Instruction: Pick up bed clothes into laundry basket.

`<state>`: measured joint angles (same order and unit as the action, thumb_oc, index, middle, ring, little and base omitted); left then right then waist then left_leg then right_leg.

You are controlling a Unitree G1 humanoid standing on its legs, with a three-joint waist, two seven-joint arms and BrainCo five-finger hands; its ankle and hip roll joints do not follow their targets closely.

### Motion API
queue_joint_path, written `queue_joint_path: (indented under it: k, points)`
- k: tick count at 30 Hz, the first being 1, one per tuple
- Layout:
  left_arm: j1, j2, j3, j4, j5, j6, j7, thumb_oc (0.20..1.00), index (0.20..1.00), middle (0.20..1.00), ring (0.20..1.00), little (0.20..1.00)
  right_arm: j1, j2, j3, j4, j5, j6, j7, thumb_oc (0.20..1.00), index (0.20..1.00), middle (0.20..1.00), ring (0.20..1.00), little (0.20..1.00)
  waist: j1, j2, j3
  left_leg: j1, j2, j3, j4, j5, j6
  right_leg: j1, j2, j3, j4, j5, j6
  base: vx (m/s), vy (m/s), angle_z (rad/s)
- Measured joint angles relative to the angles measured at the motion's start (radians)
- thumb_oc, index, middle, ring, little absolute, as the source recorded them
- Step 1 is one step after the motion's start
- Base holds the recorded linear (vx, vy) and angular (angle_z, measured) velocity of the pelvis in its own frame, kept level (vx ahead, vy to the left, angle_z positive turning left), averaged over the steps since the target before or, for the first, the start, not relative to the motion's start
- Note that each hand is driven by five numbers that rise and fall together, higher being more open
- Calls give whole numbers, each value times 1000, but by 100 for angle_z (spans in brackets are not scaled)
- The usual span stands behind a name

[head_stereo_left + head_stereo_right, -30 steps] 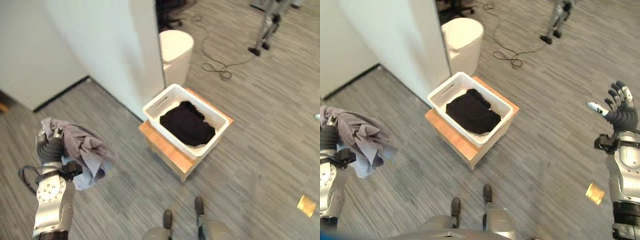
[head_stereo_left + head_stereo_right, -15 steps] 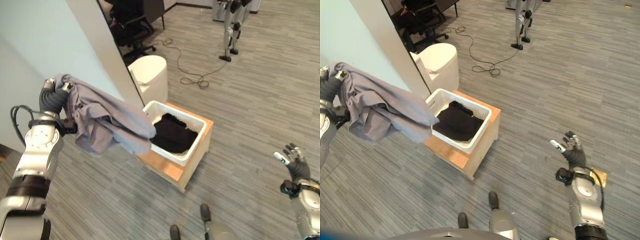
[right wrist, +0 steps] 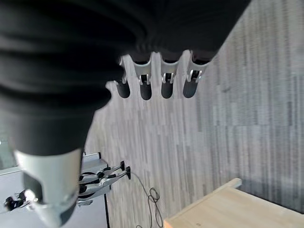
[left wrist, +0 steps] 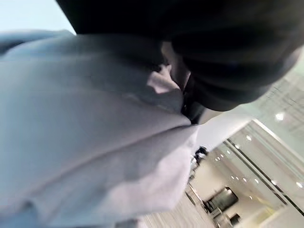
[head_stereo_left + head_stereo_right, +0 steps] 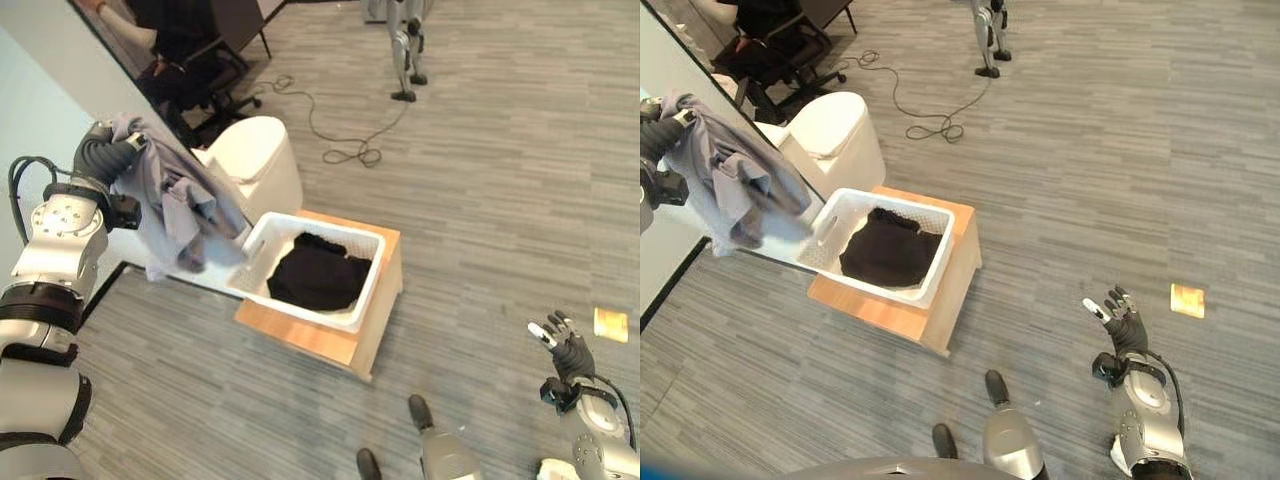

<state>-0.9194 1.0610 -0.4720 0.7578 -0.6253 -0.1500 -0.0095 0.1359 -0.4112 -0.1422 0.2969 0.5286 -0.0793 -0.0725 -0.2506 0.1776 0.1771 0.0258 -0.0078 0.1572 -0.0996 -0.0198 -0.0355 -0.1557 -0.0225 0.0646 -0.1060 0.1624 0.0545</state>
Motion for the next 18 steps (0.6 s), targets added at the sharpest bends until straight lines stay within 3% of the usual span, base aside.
queue_joint_path:
  k: [7, 18]
  points:
    - [-84, -8, -38, 4, -2, -3, -16, 200, 200, 200, 200, 200, -30, 1, 5, 27, 0, 0, 3, 1000, 1000, 1000, 1000, 1000, -23, 65, 27, -8, -2, 18, 0, -1, -2, -16, 2, 12, 0, 5, 2, 32, -20, -6]
    - [-143, -67, -70, 64, 0, -6, -18, 200, 200, 200, 200, 200, -31, -1, 2, 33, 0, -17, -5, 1000, 1000, 1000, 1000, 1000, -50, 90, 61, -34, -1, 65, 0, -6, -8, -60, 10, 45, 0, 8, 3, 22, -24, -13]
